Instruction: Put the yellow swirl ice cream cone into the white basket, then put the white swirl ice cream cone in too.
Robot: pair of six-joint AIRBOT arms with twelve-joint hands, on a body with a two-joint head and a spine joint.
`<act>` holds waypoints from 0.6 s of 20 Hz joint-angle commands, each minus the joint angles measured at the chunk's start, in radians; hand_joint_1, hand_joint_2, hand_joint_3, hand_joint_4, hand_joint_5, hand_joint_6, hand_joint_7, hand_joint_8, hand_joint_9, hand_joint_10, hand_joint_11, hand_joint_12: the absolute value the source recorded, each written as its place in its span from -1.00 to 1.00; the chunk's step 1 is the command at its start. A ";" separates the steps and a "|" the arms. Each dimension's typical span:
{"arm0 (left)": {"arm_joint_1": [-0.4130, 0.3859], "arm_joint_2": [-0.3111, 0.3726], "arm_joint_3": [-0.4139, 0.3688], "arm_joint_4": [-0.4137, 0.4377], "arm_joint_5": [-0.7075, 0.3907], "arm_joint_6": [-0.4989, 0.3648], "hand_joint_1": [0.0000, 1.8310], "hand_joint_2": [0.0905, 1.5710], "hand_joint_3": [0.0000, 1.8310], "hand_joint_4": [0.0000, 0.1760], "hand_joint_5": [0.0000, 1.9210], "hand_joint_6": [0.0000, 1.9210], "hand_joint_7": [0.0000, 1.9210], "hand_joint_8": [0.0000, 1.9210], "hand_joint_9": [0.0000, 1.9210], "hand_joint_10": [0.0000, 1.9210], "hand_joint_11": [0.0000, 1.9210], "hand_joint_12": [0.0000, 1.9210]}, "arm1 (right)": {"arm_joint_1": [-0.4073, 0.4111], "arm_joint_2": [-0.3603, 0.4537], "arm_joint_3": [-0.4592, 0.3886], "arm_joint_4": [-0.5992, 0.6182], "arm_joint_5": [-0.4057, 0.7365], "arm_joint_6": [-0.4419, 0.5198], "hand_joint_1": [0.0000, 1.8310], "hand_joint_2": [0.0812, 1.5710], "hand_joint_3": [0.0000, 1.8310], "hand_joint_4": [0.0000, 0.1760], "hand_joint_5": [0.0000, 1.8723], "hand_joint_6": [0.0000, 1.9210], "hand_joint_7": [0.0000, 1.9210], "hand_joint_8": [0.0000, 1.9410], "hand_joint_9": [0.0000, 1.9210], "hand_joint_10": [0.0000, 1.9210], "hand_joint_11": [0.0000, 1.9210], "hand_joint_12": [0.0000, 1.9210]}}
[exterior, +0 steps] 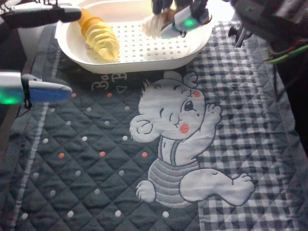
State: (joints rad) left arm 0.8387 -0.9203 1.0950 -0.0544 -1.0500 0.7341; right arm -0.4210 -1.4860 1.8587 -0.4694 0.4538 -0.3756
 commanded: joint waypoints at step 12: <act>0.004 0.008 -0.005 -0.010 -0.162 -0.024 -0.09 0.04 -1.00 -0.72 -0.50 -1.00 -0.61 -1.00 -0.69 -1.00 -1.00 -0.29 | 0.020 0.068 -0.056 0.041 0.215 0.083 -0.48 -0.03 -1.00 1.00 -1.00 -1.00 -1.00 -1.00 -0.95 -1.00 -1.00 -0.52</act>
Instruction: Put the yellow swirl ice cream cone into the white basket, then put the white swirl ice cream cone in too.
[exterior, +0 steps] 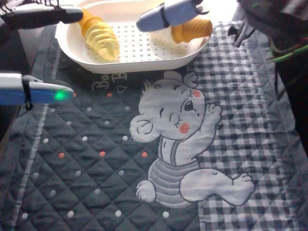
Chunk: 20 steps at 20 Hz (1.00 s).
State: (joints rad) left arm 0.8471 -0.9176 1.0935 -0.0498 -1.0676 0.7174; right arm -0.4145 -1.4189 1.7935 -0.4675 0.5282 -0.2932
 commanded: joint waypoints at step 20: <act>0.211 0.029 -0.091 -0.150 -0.664 -0.147 -0.55 0.38 -0.99 -0.89 -1.00 -1.00 -1.00 -1.00 -0.92 -1.00 -1.00 -0.41 | -0.601 0.460 -0.654 0.700 1.231 -0.190 -0.23 0.06 -0.99 0.76 -0.90 -1.00 -0.91 -0.99 -0.97 -0.99 -1.00 -1.00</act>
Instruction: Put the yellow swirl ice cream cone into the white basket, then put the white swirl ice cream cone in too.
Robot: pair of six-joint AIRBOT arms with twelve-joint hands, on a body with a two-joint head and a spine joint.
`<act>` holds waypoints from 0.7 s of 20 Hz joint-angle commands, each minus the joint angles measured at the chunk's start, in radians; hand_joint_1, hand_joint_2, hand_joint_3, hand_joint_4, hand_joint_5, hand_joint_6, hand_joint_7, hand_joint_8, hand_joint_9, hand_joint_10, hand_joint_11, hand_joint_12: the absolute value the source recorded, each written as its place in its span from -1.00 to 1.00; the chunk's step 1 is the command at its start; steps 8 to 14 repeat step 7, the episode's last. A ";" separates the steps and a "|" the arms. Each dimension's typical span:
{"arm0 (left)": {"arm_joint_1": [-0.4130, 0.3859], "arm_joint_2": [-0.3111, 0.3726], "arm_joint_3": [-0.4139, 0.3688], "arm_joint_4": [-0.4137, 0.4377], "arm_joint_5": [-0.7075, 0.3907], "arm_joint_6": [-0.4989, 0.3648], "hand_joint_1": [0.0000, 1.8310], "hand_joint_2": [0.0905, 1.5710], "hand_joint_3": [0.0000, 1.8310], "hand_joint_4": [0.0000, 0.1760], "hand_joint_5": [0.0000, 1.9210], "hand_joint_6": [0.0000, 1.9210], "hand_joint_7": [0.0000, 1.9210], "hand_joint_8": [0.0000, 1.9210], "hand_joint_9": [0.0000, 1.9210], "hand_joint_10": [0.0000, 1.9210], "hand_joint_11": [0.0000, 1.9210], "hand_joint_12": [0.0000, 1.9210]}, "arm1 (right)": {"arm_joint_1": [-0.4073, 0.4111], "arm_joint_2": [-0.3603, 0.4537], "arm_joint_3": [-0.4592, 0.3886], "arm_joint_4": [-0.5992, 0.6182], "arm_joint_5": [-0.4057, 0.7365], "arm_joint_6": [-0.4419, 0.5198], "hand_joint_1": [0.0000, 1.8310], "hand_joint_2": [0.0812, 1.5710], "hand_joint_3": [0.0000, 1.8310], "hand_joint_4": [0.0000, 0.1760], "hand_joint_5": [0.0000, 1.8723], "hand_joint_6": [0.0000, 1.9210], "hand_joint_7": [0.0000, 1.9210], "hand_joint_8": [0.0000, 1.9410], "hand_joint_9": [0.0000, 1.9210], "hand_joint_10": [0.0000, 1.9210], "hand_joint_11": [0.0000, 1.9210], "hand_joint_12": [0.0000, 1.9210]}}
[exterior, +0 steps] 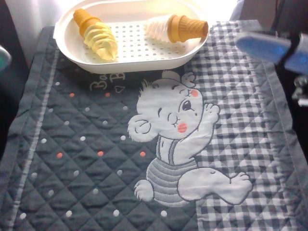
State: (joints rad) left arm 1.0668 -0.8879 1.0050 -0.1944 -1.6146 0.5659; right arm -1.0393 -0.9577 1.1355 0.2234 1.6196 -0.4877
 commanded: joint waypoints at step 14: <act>-0.102 -0.005 0.023 0.052 -0.118 -0.018 -0.43 0.40 -1.00 0.84 -1.00 -1.00 -0.99 -1.00 -0.84 -0.98 -1.00 -0.20 | 0.012 0.053 -0.016 -0.095 0.144 0.004 -0.37 0.40 -1.00 -0.04 -0.78 -0.99 -0.74 -0.99 -0.64 -1.00 -0.88 -0.42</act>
